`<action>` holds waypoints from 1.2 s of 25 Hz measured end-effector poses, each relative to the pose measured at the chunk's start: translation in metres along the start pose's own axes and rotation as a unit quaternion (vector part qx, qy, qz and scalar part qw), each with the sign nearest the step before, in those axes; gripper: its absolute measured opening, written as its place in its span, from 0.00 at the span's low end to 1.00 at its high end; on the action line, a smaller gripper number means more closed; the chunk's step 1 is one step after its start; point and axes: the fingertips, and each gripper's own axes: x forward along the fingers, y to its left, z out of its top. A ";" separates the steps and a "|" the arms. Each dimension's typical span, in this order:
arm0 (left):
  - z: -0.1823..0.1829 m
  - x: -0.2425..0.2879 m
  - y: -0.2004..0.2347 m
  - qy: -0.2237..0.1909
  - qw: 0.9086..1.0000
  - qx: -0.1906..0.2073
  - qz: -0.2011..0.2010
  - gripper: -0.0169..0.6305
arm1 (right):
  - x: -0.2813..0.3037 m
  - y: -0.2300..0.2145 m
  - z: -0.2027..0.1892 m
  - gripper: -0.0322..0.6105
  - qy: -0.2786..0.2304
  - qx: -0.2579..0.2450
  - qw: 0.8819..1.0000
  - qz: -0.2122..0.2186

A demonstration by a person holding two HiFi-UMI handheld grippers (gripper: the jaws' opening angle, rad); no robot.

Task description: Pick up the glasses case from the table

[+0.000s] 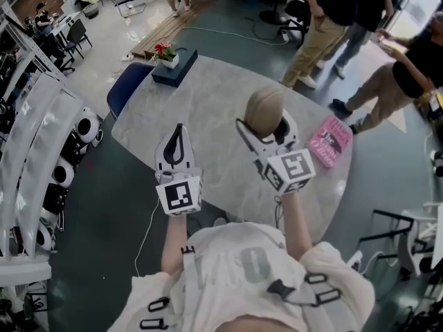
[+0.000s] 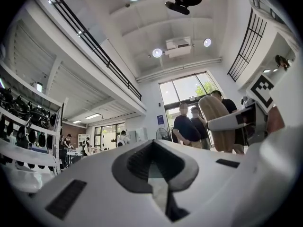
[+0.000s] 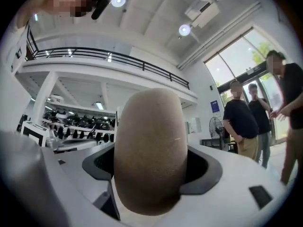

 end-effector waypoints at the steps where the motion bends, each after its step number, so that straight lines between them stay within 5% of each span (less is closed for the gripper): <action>1: -0.001 0.000 -0.001 0.001 1.000 -0.004 0.001 0.03 | -0.004 -0.003 0.001 0.65 -0.012 0.001 1.000 -0.014; 12: 0.000 -0.010 -0.010 0.006 1.000 -0.005 -0.010 0.03 | -0.035 -0.011 -0.027 0.65 -0.020 0.001 0.997 -0.074; 30: -0.005 -0.012 -0.008 0.014 1.000 -0.013 -0.005 0.03 | -0.038 0.001 -0.040 0.65 0.000 0.003 0.998 -0.064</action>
